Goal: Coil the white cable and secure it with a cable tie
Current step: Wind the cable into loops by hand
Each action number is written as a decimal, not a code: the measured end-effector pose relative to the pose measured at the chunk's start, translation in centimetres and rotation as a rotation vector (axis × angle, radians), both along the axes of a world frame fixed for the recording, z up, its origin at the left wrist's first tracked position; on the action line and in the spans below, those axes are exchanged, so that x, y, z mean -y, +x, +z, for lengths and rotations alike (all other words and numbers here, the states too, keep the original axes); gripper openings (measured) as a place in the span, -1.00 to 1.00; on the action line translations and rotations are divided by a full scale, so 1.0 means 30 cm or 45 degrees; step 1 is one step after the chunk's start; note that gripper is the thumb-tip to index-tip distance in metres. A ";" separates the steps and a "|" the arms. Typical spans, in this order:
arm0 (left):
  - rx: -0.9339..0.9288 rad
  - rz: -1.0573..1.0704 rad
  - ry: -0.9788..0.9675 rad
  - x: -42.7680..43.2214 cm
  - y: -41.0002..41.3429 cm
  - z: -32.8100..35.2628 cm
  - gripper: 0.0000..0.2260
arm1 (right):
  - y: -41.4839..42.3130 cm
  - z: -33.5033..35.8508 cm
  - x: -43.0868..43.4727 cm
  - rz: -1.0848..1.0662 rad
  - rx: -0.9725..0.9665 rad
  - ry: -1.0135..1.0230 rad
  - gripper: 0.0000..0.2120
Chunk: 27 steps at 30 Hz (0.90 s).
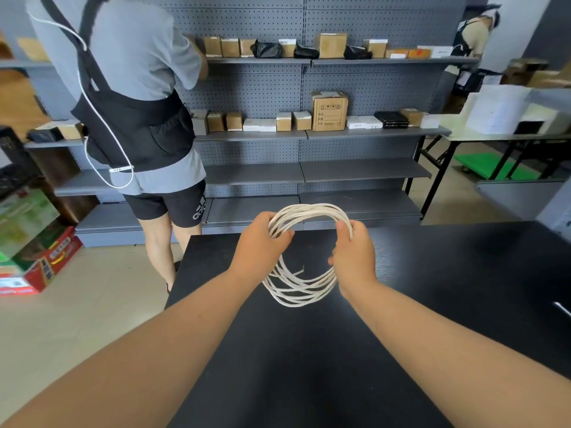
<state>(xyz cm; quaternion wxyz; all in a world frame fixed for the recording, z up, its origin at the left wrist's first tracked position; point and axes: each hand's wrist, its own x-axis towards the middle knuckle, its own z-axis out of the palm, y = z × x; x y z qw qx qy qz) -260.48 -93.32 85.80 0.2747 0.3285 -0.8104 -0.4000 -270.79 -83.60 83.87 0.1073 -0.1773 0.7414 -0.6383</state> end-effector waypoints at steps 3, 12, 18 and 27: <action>0.027 0.007 -0.080 0.006 -0.001 -0.003 -0.90 | 0.014 0.005 -0.011 0.065 0.183 -0.036 -0.84; 0.288 -0.098 -0.583 0.051 0.005 0.066 -0.83 | -0.035 0.056 -0.044 0.426 -0.181 0.145 -0.55; 0.361 -0.301 -0.634 0.048 0.007 0.090 -0.80 | -0.020 0.060 -0.017 0.641 -0.629 0.491 -0.66; 0.065 -0.172 0.205 0.027 0.028 0.028 -0.89 | -0.019 0.058 -0.022 0.345 -0.582 0.397 -0.78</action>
